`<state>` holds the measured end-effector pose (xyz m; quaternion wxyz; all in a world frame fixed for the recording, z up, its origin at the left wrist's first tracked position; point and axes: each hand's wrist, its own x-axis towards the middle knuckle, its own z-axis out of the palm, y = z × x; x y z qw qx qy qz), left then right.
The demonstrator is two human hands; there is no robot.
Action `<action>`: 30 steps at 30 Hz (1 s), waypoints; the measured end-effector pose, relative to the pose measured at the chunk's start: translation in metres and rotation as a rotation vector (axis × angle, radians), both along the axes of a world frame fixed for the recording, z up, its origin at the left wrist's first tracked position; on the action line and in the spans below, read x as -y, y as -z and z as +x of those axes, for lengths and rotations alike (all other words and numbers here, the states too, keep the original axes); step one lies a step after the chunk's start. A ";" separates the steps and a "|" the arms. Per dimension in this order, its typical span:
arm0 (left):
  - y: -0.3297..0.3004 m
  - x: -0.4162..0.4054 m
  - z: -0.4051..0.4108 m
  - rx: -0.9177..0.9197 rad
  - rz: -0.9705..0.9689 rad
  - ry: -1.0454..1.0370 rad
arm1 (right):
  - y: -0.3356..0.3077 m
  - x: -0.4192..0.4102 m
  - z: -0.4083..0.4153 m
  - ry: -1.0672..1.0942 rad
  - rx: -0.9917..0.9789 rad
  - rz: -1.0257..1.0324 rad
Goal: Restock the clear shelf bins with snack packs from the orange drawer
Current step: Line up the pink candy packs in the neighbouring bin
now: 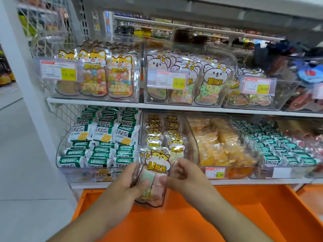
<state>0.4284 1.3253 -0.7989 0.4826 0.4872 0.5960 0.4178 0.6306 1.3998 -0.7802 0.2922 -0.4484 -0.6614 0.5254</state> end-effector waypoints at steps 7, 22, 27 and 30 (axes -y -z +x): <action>-0.013 -0.028 -0.005 -0.200 0.107 0.138 | -0.027 -0.032 -0.003 0.035 0.015 0.142; 0.002 -0.047 -0.037 -0.805 0.338 0.006 | -0.019 -0.133 -0.033 0.155 0.163 0.409; 0.012 -0.049 -0.037 -0.865 0.370 0.027 | 0.012 -0.140 -0.056 0.028 0.370 0.418; 0.016 -0.050 -0.037 -0.865 0.388 0.030 | 0.029 -0.142 -0.061 -0.022 0.547 0.510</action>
